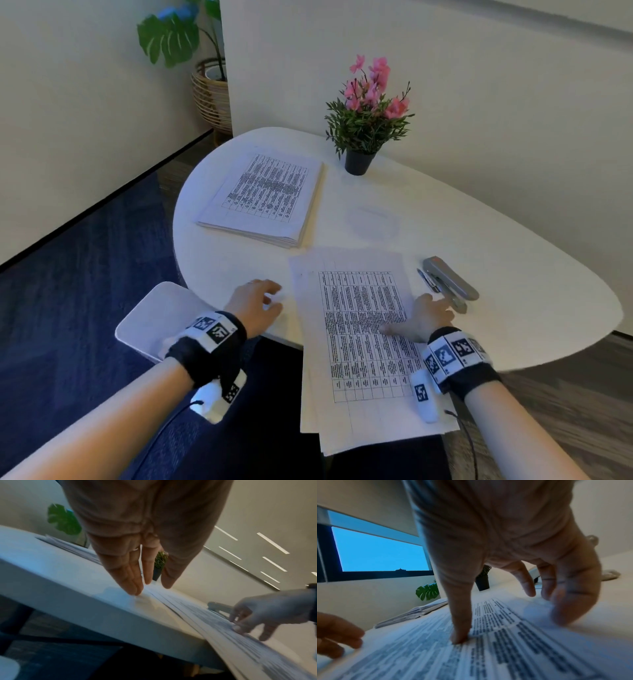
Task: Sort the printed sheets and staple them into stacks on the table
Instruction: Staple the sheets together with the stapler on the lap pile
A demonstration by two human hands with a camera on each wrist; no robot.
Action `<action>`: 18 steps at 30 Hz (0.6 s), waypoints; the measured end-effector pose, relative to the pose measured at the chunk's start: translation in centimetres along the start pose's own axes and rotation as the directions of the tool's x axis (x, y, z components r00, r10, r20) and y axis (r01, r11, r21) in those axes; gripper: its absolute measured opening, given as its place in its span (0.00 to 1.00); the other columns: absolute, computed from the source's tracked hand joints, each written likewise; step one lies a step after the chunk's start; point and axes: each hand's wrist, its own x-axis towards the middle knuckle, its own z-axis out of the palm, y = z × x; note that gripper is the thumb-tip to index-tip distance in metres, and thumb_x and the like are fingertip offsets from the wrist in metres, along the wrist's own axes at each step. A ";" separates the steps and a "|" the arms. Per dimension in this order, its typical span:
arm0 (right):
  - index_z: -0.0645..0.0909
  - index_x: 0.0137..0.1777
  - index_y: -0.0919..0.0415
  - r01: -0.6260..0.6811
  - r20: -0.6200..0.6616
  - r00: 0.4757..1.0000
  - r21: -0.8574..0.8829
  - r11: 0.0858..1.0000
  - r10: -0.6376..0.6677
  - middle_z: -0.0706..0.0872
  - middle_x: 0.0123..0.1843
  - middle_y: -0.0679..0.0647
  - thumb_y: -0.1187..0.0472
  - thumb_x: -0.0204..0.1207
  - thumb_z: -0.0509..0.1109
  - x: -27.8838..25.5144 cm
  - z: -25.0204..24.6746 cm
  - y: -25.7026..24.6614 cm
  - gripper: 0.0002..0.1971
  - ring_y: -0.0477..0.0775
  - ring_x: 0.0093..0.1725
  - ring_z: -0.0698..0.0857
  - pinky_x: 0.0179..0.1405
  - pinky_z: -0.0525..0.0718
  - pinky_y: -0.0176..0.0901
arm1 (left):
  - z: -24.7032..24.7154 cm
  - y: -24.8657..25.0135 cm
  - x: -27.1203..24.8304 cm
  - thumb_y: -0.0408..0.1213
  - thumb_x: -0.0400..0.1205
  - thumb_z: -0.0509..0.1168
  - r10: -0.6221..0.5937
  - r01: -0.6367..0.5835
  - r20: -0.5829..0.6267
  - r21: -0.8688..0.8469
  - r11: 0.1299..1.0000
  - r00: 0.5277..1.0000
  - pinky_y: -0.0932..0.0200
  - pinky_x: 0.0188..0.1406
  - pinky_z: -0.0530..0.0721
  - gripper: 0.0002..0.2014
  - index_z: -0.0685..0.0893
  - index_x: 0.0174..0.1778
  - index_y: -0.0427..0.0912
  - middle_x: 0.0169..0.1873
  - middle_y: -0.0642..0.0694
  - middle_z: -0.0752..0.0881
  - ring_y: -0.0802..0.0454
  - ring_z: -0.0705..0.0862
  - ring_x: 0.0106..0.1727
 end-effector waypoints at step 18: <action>0.77 0.53 0.61 0.313 -0.200 0.950 0.577 0.755 -0.241 0.84 0.47 0.56 0.62 0.64 0.83 -0.6 -2.0 -0.8 0.21 0.58 0.48 0.85 0.44 0.83 0.46 | 2.1 2.1 1.2 0.46 0.75 0.74 -0.151 0.171 0.109 -0.205 0.964 0.983 0.53 0.69 0.74 0.43 0.59 0.80 0.37 0.72 0.40 0.73 0.47 0.77 0.69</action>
